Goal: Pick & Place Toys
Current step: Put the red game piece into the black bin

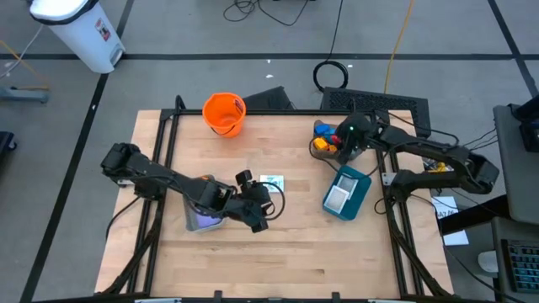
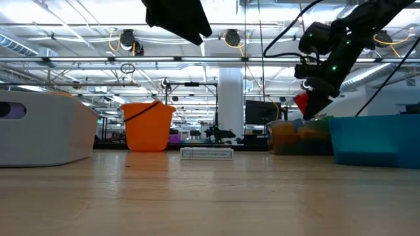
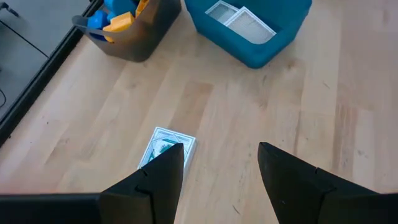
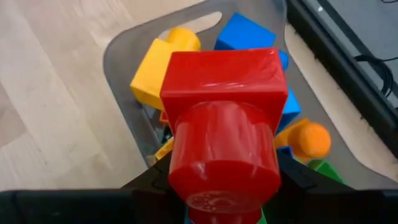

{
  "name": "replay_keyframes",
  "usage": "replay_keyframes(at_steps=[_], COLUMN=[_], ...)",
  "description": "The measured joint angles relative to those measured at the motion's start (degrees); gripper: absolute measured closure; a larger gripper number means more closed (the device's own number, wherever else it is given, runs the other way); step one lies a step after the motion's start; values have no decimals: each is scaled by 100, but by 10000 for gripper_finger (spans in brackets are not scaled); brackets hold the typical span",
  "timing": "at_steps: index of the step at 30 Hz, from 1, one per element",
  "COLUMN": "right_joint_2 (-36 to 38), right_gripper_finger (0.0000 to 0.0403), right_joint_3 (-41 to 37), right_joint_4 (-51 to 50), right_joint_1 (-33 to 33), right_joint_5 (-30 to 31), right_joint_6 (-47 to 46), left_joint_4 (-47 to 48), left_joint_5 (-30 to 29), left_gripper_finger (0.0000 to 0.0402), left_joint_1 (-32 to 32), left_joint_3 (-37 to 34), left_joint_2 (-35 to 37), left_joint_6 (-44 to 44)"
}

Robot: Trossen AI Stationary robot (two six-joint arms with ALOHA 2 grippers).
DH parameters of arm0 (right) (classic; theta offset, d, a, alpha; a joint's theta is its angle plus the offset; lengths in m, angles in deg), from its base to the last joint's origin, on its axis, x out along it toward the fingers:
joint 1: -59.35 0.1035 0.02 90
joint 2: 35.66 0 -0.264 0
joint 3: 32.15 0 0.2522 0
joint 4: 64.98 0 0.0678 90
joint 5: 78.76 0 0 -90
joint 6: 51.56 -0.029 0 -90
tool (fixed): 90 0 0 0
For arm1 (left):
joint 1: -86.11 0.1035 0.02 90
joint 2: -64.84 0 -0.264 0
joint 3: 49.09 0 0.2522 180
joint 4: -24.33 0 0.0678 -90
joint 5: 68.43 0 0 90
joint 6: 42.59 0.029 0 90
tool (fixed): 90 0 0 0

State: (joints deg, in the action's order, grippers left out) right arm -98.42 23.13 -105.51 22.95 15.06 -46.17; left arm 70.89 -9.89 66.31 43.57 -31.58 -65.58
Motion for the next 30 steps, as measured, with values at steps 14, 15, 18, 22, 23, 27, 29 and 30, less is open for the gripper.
replay_keyframes(at_steps=[14, 15, 18, 22, 23, 27, 29, 30], right_joint_2=[-21, -21, -21, -21, -21, -16, 51, 98], right_gripper_finger=[250, 247, 238, 227, 225, 215, 212, 211], right_joint_3=[-83, -83, -85, -85, -85, -85, -85, -86], right_joint_4=[154, 146, 112, 119, 119, 189, 253, 308], right_joint_1=[11, 11, 11, 11, 11, 11, 12, 25], right_joint_5=[-118, -118, -118, -118, -118, -118, -118, -129], right_joint_6=[70, 70, 90, 111, 121, 137, 136, 136], left_joint_4=[-4, -3, -4, -2, -4, -2, -2, 0], left_joint_5=[9, 9, 9, 9, 9, 9, 7, 7], left_gripper_finger=[188, 188, 188, 188, 188, 188, 188, 188], left_joint_1=[-4, -4, -4, -4, -4, -4, -4, -4], left_joint_3=[0, 0, 0, 0, 0, 2, 2, 2], left_joint_2=[0, 0, 0, 0, 0, 0, 0, 0], left_joint_6=[-126, -125, -130, -133, -133, -103, -93, -91])
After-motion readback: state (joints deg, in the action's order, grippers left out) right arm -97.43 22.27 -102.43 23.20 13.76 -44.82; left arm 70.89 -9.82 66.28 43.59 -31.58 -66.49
